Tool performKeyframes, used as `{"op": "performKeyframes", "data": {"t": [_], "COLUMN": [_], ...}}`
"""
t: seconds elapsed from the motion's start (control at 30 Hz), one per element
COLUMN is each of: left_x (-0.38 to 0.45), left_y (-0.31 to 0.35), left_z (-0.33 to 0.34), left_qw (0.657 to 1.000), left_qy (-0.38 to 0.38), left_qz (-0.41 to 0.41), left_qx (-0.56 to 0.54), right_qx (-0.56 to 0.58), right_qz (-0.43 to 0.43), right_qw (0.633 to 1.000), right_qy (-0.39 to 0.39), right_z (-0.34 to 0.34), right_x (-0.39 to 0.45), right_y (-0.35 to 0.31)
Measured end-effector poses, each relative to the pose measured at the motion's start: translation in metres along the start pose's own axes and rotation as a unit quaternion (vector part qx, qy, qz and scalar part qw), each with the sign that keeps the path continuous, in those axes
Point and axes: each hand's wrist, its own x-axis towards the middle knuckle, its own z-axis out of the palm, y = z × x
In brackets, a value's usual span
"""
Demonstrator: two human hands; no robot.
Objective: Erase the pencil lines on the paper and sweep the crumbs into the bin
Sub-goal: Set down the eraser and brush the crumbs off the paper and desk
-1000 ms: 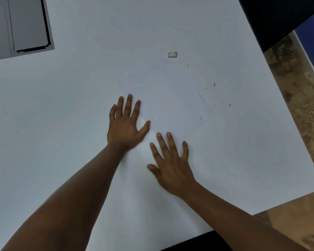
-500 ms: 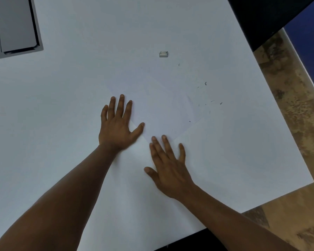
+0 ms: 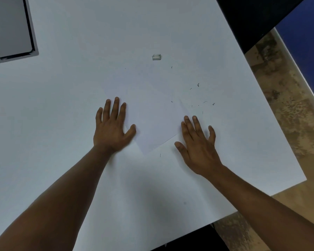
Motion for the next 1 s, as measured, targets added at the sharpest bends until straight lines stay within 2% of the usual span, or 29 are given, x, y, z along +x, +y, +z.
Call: {"op": "performKeyframes", "data": {"t": [0.17,0.33,0.4,0.5,0.6,0.7,0.77,0.9,1.0], "left_x": [0.000,0.000,0.000,0.000,-0.005,-0.014,-0.020,-0.030,-0.037], "left_y": [0.005,0.006,0.006,0.003,-0.003,-0.006,-0.006,0.011,0.032], "left_z": [-0.005,-0.007,-0.006,-0.006,-0.005,-0.002,0.000,0.005,0.013], "left_qw": [1.000,1.000,1.000,1.000,0.999,0.999,0.999,0.999,0.999], "left_qy": [-0.010,-0.017,-0.016,-0.027,-0.031,-0.030,-0.022,-0.011,-0.014], "left_qz": [-0.010,-0.008,-0.007,0.002,0.020,0.020,0.021,0.031,0.031], "left_qx": [0.008,0.011,0.010,0.007,0.007,-0.003,-0.019,-0.034,-0.021], "right_qx": [0.058,0.024,-0.004,-0.043,-0.084,-0.070,-0.050,-0.024,-0.011], "right_qz": [-0.006,-0.173,-0.193,-0.163,-0.091,-0.014,-0.012,-0.130,-0.211], "right_qw": [0.998,0.982,0.978,0.982,0.989,0.996,0.998,0.990,0.975], "right_qy": [0.000,-0.067,-0.077,-0.082,-0.081,-0.060,-0.047,-0.040,-0.071], "right_z": [0.010,0.037,0.044,0.042,0.033,0.017,0.011,0.021,0.033], "right_x": [-0.021,-0.052,-0.053,-0.041,-0.024,-0.009,-0.006,-0.026,-0.045], "right_y": [-0.031,-0.068,-0.060,-0.022,0.034,0.070,0.069,0.025,-0.005]}}
